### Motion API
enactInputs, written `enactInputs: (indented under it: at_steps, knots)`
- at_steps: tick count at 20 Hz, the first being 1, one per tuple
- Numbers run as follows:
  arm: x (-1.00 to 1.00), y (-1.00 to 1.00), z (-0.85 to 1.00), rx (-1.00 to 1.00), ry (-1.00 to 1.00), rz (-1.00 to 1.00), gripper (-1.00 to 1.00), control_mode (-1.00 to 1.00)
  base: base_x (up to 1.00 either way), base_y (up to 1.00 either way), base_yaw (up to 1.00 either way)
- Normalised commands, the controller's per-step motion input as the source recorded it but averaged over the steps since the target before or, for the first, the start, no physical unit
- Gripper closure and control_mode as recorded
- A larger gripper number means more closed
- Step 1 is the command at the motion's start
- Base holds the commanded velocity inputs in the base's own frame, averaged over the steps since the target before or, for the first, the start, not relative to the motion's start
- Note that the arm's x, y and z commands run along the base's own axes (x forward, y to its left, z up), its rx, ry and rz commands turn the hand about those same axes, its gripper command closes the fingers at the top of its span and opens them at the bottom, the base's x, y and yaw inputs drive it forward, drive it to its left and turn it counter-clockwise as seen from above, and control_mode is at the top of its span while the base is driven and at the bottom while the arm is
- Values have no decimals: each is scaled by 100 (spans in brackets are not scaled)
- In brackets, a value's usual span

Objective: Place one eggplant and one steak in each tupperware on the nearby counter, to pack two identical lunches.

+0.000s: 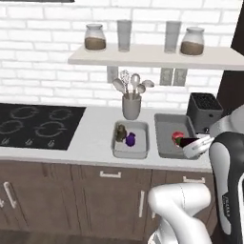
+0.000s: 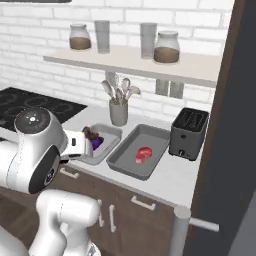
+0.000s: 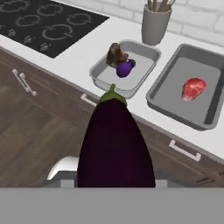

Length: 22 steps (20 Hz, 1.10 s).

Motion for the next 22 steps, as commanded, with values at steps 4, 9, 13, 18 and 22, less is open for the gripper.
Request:
enactInputs:
  at_steps: [4,9,13,18,22]
  knots:
    - [0,0,0,0,0,0,100,100,95,0,-55]
    - [20,3,-3,-1,0,-3,100,-100,70,2,-35]
    - [100,27,-49,-11,5,-10,100,-100,0,0,0]
    - [100,25,-97,-7,20,-6,100,-100,0,0,0]
    - [100,-3,-100,0,23,0,100,-100,0,0,0]
